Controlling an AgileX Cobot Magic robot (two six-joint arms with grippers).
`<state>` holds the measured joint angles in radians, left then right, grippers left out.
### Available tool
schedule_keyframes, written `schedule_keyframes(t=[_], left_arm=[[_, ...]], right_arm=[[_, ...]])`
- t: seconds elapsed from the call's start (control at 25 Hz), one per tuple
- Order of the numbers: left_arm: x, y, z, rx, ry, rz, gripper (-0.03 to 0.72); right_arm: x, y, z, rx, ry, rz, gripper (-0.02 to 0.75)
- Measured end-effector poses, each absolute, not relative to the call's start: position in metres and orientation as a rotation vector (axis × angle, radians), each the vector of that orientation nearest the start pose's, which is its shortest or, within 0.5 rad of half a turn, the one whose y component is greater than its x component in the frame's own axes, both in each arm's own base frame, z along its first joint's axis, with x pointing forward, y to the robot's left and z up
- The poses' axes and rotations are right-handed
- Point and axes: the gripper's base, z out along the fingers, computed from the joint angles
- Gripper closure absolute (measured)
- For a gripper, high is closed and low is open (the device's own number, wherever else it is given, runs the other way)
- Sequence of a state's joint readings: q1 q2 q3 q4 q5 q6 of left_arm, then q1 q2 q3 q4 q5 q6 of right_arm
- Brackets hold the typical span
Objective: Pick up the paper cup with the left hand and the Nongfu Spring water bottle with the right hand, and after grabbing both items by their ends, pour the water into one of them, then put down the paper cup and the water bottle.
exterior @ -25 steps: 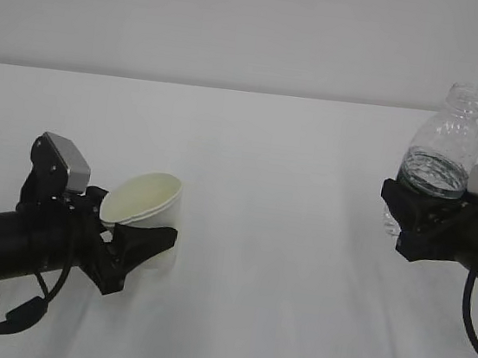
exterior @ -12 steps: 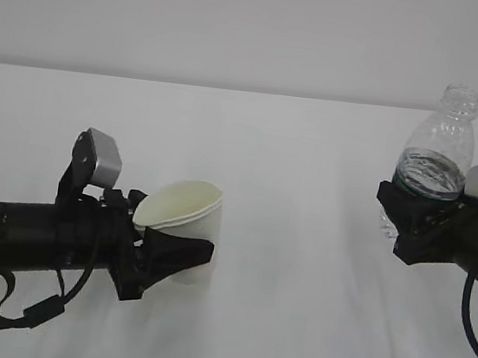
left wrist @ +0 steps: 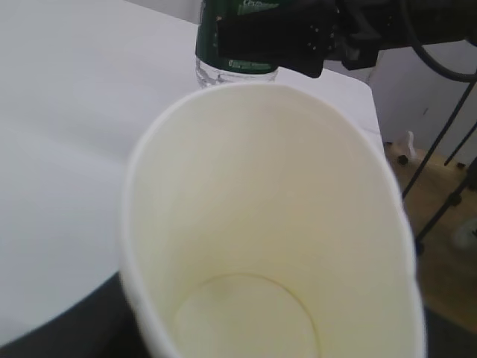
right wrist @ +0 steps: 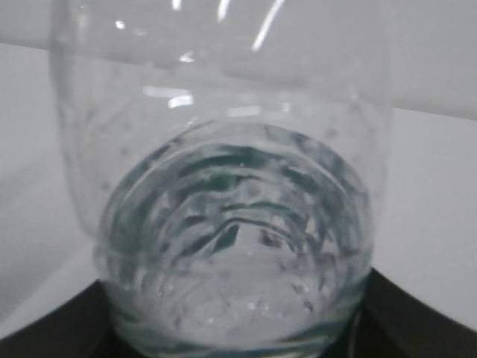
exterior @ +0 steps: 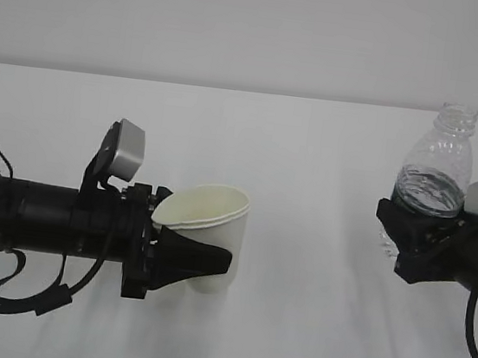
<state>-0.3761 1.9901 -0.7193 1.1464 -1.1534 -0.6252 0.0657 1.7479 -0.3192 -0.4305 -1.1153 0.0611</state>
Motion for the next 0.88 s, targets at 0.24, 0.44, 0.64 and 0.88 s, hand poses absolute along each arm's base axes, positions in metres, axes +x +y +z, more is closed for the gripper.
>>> schedule_keyframes(t=[0.24,0.44,0.64,0.88], left_arm=[[0.264,-0.195,0.127,1.133,1.622,-1.186,0.266],[0.254,-0.222,0.127,1.255,1.602,-1.167,0.266],[0.252,-0.238,0.133,1.301,1.554,-1.172,0.267],[0.259,-0.241,0.138,1.295,1.541,-1.139,0.267]], right_arm=[[0.242,0.050,0.150,-0.463,1.702,0.273,0.300],[0.239,0.048,0.163,-0.479,1.684,0.238,0.300],[0.237,0.047,0.163,-0.493,1.717,0.217,0.300],[0.236,0.048,0.161,-0.520,1.730,0.203,0.300]])
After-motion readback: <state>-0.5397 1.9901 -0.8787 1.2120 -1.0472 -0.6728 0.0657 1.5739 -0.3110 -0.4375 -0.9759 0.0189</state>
